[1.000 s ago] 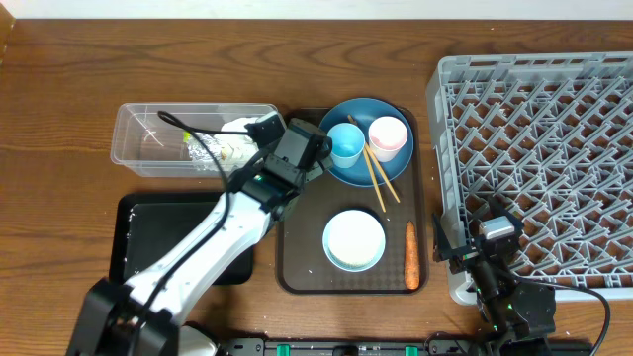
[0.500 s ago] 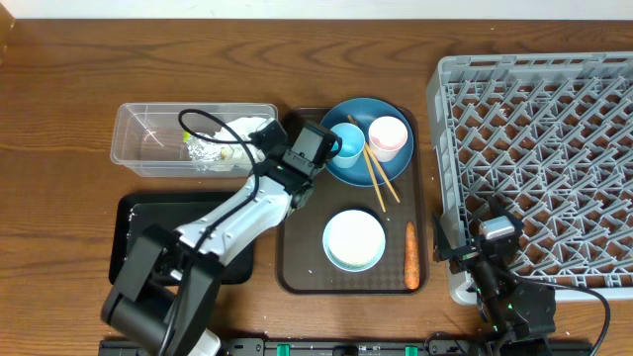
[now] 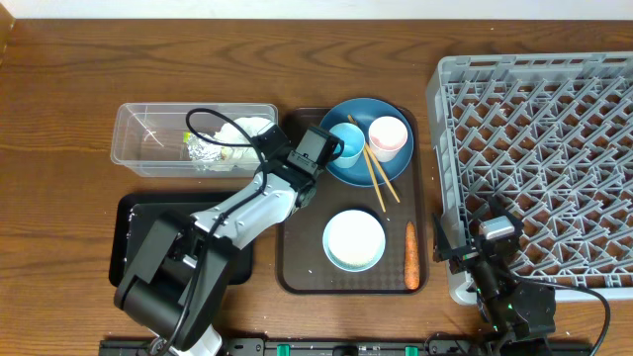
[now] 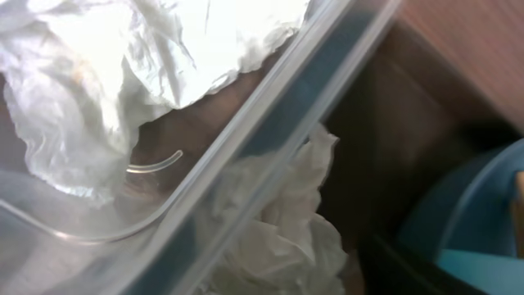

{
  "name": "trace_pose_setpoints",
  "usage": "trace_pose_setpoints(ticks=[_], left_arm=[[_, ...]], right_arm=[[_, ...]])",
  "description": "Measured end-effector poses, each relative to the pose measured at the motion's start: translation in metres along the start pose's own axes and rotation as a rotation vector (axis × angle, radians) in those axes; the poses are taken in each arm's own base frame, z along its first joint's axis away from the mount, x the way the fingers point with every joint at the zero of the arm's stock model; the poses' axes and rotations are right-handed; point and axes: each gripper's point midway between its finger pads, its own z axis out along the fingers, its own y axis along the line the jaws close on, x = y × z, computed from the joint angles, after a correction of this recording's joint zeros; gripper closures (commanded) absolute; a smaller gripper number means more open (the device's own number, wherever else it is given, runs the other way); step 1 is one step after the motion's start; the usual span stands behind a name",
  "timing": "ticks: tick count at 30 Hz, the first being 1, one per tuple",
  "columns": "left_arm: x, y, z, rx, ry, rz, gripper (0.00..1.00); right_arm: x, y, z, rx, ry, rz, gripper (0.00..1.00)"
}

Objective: Sort waste into correct bins and load items into the dishwasher rack

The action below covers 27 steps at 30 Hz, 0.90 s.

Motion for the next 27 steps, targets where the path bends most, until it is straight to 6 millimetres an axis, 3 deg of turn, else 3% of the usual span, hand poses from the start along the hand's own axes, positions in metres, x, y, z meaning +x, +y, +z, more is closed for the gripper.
trace_pose_setpoints(ticks=[5,8,12,16,27], left_arm=[[0.0,0.0,0.001,0.0,-0.003,-0.011,0.78],[0.0,0.002,0.001,-0.007,-0.002,-0.001,0.94],[0.004,0.011,0.0,-0.044,0.015,0.021,0.94],[0.001,0.019,-0.017,-0.067,0.03,0.033,0.94],[-0.047,-0.001,-0.117,0.167,-0.012,0.023,0.94]], right_arm=[[0.0,0.0,0.0,0.0,0.0,0.0,0.01],[0.0,0.0,0.0,0.0,0.0,0.0,0.01],[0.0,0.0,0.0,0.0,0.0,0.0,0.01],[0.0,0.0,0.0,0.0,0.0,0.0,0.01],[0.0,0.0,0.0,0.0,0.0,0.0,0.01]])
